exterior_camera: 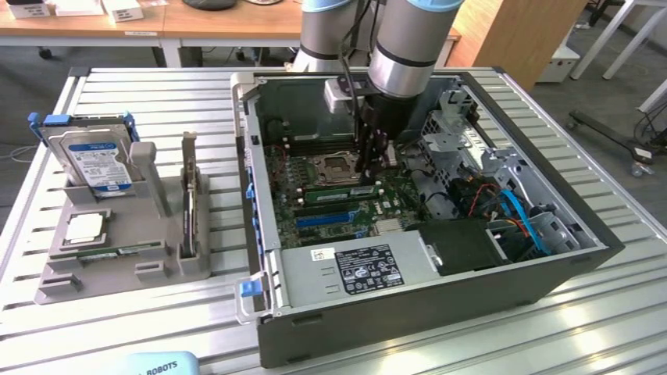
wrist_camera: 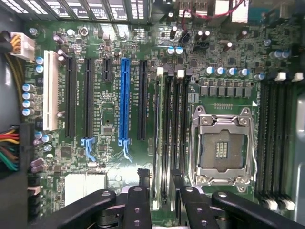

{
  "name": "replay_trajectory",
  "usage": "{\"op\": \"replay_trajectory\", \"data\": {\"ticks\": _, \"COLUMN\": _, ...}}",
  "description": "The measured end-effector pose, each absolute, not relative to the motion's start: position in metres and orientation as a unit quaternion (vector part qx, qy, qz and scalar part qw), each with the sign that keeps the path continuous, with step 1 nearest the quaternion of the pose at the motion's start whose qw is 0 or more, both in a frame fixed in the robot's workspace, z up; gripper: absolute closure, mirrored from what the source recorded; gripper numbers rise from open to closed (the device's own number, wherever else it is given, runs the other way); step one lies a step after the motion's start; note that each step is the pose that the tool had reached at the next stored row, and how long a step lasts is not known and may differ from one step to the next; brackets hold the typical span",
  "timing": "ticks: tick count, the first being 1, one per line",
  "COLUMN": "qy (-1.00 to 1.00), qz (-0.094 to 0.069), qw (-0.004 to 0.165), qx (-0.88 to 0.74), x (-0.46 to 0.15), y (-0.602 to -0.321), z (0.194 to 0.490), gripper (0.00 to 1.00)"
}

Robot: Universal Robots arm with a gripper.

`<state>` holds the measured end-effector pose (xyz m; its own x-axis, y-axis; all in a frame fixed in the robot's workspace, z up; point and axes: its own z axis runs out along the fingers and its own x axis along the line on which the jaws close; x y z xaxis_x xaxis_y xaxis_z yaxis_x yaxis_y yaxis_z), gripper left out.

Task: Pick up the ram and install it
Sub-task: 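Insert the ram into the slot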

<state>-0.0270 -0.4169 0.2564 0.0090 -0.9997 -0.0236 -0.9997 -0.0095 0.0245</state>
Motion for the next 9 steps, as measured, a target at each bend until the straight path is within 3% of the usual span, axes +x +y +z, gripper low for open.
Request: {"op": "replay_trajectory", "data": {"ticks": 9, "qy": -0.704, "qz": -0.017, "qw": 0.0, "qx": 0.71, "x": -0.0269, "y": -0.4168, "z": 0.2656, "gripper": 0.69}}
